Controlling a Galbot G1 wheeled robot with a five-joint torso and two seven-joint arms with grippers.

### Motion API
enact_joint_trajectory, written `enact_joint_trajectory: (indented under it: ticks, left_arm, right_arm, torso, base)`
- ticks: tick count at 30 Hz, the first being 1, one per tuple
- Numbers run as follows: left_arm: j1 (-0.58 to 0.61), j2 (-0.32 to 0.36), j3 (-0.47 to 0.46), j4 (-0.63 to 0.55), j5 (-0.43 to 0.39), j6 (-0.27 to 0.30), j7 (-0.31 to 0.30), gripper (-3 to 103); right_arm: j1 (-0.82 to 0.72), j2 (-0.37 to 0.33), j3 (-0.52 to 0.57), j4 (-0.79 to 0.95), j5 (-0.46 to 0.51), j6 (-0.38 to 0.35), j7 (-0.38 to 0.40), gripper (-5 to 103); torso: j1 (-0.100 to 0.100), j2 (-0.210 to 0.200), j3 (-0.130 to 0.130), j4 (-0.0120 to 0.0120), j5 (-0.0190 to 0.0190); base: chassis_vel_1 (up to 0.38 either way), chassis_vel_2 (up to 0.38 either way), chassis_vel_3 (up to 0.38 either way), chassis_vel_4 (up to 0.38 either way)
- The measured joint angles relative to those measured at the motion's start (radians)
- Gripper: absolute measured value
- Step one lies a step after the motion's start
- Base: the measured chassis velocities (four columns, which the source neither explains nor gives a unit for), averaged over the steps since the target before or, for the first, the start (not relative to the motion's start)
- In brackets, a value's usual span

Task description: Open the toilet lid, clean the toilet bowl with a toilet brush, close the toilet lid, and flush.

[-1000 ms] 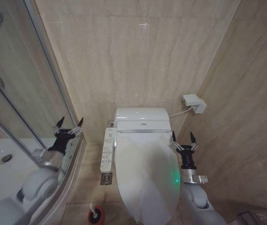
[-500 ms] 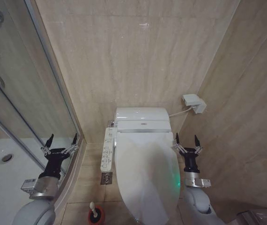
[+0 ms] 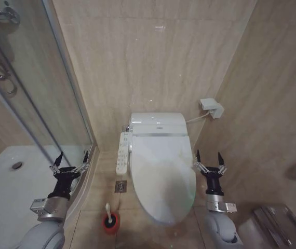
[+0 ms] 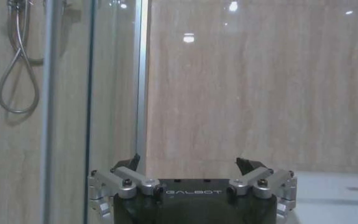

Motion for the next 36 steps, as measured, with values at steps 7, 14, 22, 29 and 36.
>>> enact_joint_trajectory:
  ticks: [7, 14, 22, 29, 36]
  left_arm:
    - [0.007, 0.000, -0.010, -0.006, 0.000, -0.001, 0.005, 100]
    - [0.024, -0.003, -0.021, -0.016, 0.000, -0.003, 0.008, 100]
    - [0.057, -0.020, -0.037, -0.036, 0.008, -0.003, 0.017, 100]
    - [0.087, -0.041, -0.060, -0.043, 0.019, -0.012, 0.025, 100]
    - [0.116, -0.064, -0.092, -0.032, 0.020, -0.019, 0.025, 100]
  right_arm:
    - [-0.008, 0.003, 0.007, -0.001, 0.001, 0.009, 0.000, 100]
    - [-0.011, 0.006, 0.006, -0.001, 0.002, 0.016, 0.000, 100]
    - [-0.027, -0.005, 0.005, 0.014, 0.015, 0.022, 0.000, 100]
    - [-0.034, -0.022, 0.012, 0.013, 0.025, 0.027, 0.000, 100]
    - [-0.047, -0.029, 0.020, -0.014, 0.029, 0.035, -0.001, 100]
  torso:
    - [0.000, 0.000, 0.000, 0.0000, 0.0000]
    - [0.000, 0.000, 0.000, -0.0001, 0.0000]
    - [-0.001, 0.001, 0.000, 0.0002, -0.0003]
    - [0.001, 0.000, 0.000, 0.0001, -0.0003]
    - [0.000, 0.000, 0.000, 0.0000, -0.0003]
  base:
    - [0.306, -0.285, -0.306, 0.270]
    - [0.378, -0.350, -0.378, 0.345]
    - [0.240, -0.219, -0.252, 0.219]
    - [-0.056, 0.021, 0.037, -0.036]
    - [-0.039, 0.049, 0.052, -0.039]
